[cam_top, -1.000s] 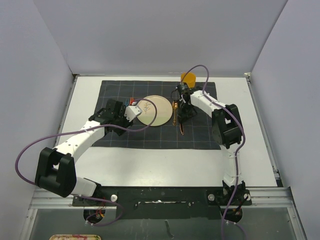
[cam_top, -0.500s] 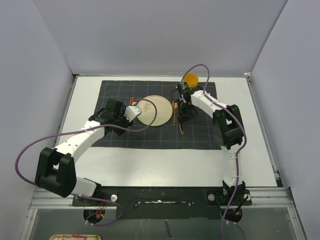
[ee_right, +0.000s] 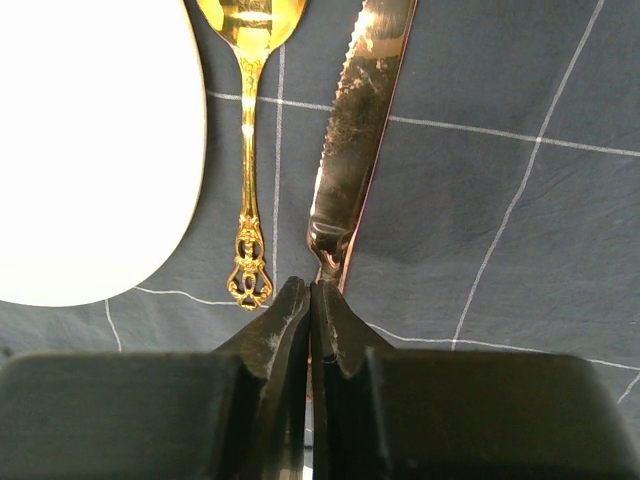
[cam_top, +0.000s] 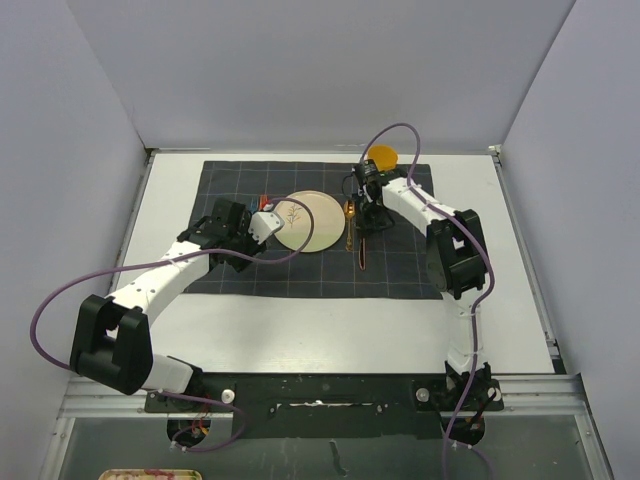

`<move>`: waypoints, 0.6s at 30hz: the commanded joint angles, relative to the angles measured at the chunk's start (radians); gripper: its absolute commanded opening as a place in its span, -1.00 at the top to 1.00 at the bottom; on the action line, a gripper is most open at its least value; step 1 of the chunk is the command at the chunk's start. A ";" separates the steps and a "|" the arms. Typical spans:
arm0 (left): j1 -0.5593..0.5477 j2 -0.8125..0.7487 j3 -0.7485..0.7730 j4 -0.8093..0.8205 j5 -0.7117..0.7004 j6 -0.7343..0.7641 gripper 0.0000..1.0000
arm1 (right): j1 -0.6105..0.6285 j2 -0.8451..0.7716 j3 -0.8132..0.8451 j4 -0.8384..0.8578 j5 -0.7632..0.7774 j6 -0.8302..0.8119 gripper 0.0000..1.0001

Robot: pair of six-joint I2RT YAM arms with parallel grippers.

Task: Set the dinner table for one person
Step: Adjust the knife on the napkin.

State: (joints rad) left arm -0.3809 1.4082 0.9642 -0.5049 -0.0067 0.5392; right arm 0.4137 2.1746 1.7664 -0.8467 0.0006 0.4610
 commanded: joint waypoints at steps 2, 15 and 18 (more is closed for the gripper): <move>-0.006 -0.017 0.015 0.018 0.006 0.012 0.01 | 0.003 0.002 0.052 0.009 0.013 0.001 1.00; -0.006 -0.014 0.031 0.020 0.013 0.000 0.01 | 0.005 -0.044 -0.031 0.045 0.020 -0.064 0.65; -0.006 -0.018 0.031 0.019 0.015 -0.005 0.01 | 0.008 -0.048 -0.057 0.060 0.029 -0.079 0.60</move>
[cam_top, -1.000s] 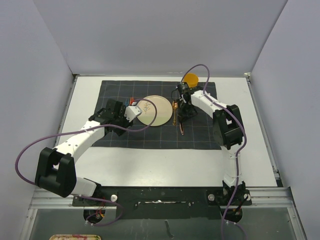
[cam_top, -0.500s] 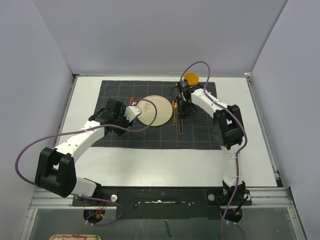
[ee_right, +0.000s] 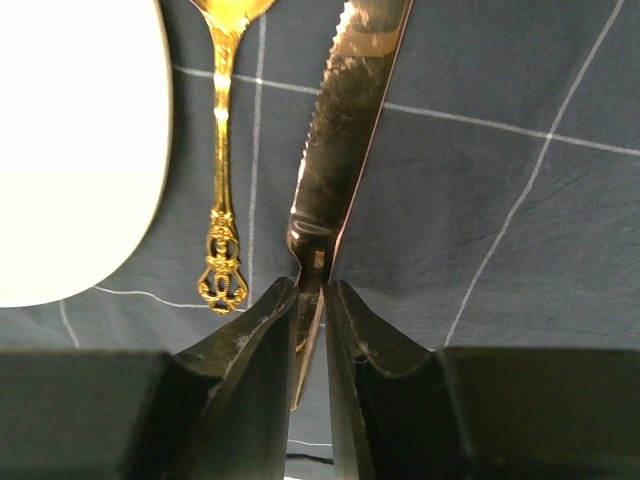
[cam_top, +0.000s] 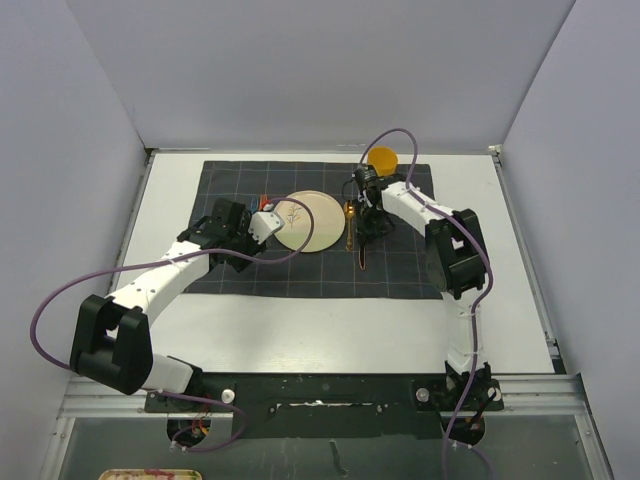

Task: Set the dinner table for one person
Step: Adjust the knife on the napkin, then adjust the cup on the napkin.

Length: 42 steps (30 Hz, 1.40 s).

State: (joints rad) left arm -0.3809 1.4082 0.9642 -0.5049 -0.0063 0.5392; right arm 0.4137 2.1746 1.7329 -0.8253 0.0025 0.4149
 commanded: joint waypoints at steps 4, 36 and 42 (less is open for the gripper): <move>-0.006 -0.021 0.039 0.022 0.030 -0.024 0.01 | 0.008 -0.066 -0.032 0.045 0.050 -0.064 0.62; -0.007 -0.057 0.056 0.006 0.042 -0.027 0.00 | 0.017 -0.238 0.181 0.165 0.217 -0.450 0.40; -0.007 -0.079 0.053 0.003 0.036 -0.024 0.00 | 0.010 -0.120 0.332 0.183 0.263 -0.593 0.40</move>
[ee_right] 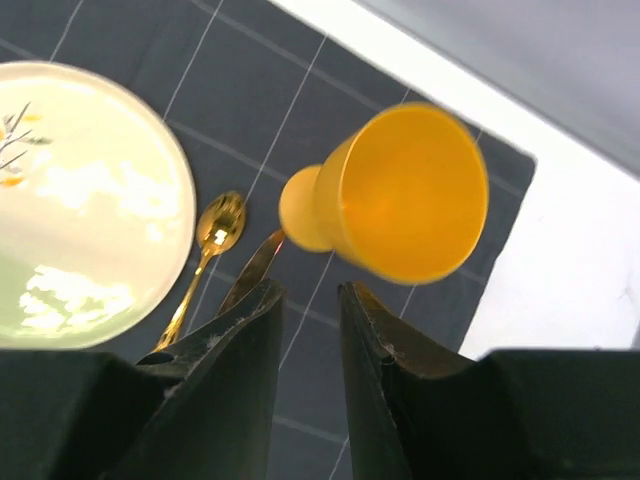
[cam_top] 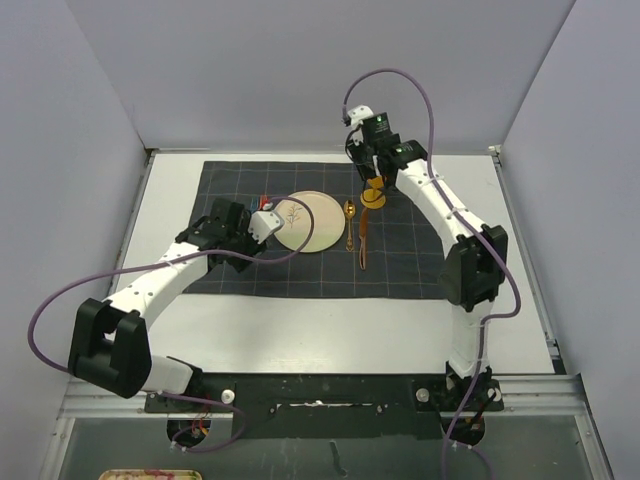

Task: Set the dinner table for one person
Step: Adjust the cup on the napkin.

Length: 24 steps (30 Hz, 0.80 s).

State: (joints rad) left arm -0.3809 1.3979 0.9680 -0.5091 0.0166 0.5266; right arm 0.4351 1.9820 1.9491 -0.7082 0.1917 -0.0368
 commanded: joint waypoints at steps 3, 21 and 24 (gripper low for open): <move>-0.008 -0.075 0.046 0.014 0.014 -0.015 -0.01 | -0.019 0.131 0.200 0.037 0.057 -0.203 0.40; -0.009 -0.008 0.084 0.017 0.031 -0.014 -0.01 | -0.055 0.185 0.297 -0.050 -0.002 -0.212 0.31; -0.009 -0.002 0.085 0.016 0.028 -0.010 -0.01 | -0.056 0.190 0.297 -0.068 -0.019 -0.191 0.31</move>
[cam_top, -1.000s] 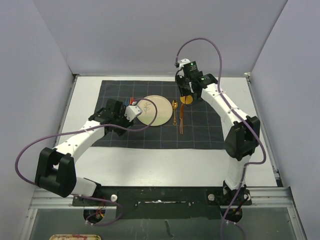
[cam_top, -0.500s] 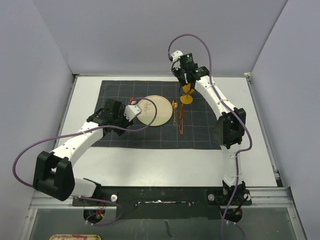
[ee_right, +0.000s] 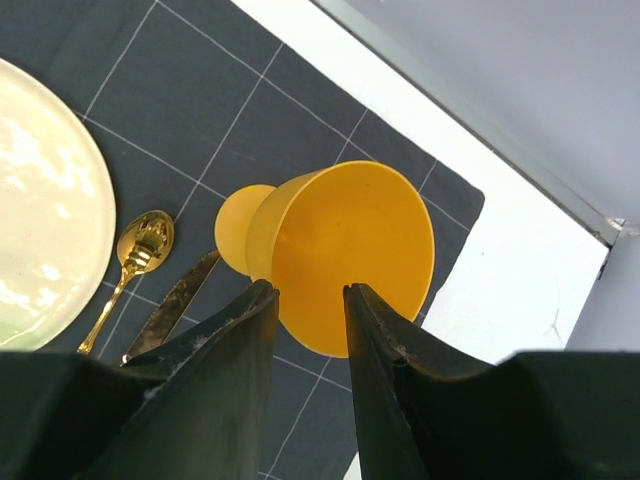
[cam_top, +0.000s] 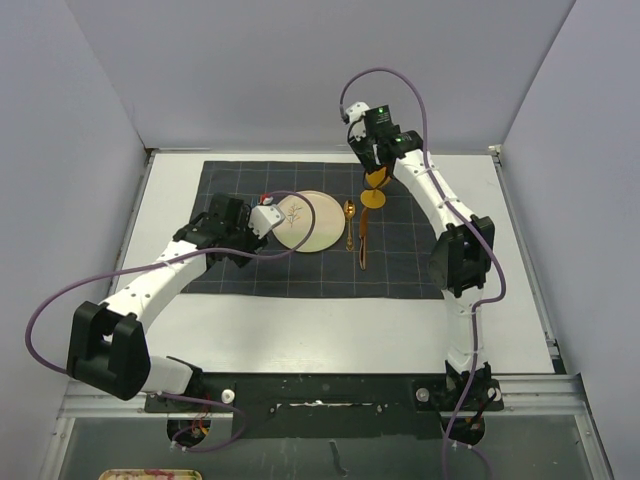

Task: Set the dinner table for one person
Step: Adjust the cup on the napkin.

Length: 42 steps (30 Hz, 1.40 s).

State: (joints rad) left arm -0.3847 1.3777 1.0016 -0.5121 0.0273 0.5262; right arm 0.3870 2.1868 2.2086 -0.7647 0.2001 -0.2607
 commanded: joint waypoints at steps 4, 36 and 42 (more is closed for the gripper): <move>-0.005 0.016 0.043 0.018 0.014 -0.005 -0.01 | -0.011 -0.024 0.036 -0.019 -0.043 0.049 0.32; -0.005 0.021 0.000 0.040 0.009 0.006 -0.01 | -0.012 0.040 0.036 -0.046 -0.046 0.094 0.65; -0.005 0.023 -0.008 0.046 0.010 0.007 -0.01 | -0.015 0.034 0.037 -0.013 -0.025 0.099 0.71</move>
State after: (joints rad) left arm -0.3847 1.3899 0.9981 -0.5117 0.0273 0.5285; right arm 0.3798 2.2234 2.2086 -0.8230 0.1501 -0.1745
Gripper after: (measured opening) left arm 0.503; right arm 0.157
